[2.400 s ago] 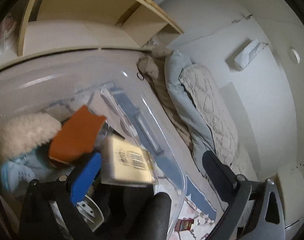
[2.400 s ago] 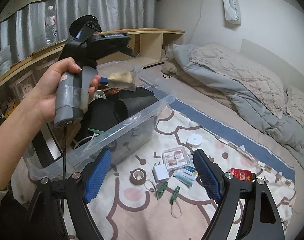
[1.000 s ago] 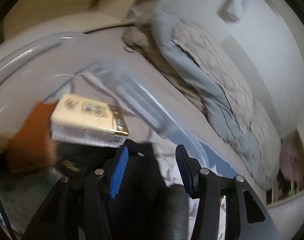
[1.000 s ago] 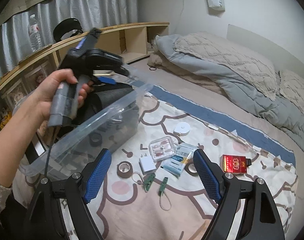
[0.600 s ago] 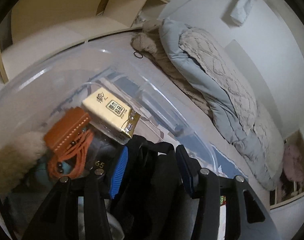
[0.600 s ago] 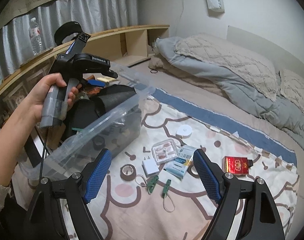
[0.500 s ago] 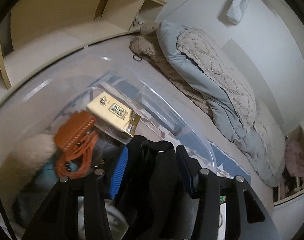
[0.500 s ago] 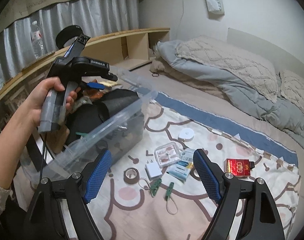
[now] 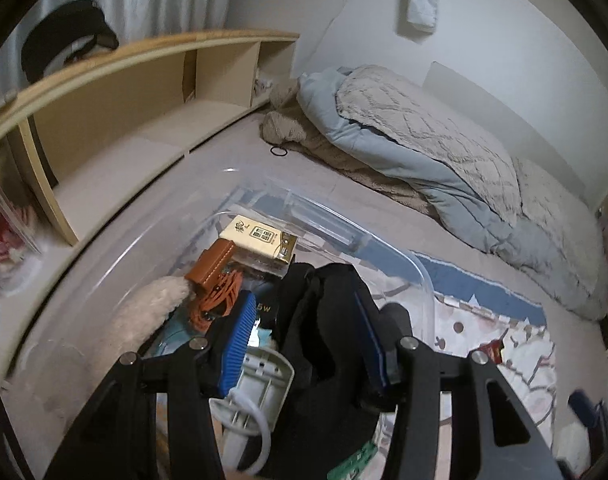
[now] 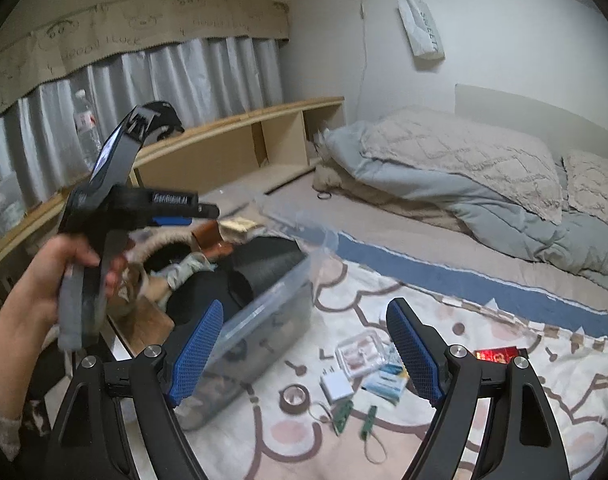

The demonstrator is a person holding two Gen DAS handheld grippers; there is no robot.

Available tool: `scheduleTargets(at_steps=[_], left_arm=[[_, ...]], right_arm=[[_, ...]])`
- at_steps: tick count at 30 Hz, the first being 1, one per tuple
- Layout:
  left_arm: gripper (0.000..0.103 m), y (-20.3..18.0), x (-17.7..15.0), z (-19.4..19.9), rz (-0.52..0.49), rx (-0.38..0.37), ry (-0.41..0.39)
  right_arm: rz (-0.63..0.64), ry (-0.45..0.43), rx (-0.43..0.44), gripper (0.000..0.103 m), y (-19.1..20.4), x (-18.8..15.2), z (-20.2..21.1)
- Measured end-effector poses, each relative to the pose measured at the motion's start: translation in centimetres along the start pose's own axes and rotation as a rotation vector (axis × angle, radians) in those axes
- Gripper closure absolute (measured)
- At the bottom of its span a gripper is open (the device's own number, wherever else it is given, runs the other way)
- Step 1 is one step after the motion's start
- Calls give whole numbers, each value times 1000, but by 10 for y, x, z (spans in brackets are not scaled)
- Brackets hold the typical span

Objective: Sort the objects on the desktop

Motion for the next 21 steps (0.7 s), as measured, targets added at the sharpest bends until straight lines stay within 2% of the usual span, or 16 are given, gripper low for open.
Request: scheduleTargets(at_steps=[9,11,14,15,16,17,21], left_arm=[[52,-12,0,46,-60,-8,-69],[39,-14,-1,58,-64,-13,-93],[30,-18,-2,75,-85,-12,-129],[26,-19,-3,79,-87,-16,-136],[16,-21,-4,86,-84,-25,-150],[10,-23,-4,92,-83,-29,-164],[7,-31,-7,110,-108,-47,-200]], right_arm=[[32,-55,-14,19,8,14,10],[36,-66,-20,19,8,16,13],[40,-75,-35,19,6,19,17],[41,-77,-42,15,5,19,18],[41,-77,-48,6,4,20,19],[38,-79,-51,3,2,20,21],[40,-99,-79,3,-4,25,29]])
Point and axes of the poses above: each gripper's, at about its wrist camera, not at the fingertips, and z roughly against the way its jaws point, y to its left, x to its top, the point moved 10 cm from there along -z, roughly the way its jaws point, and after that the axes turned 13 degrees about -y, right-handed, at the moved point
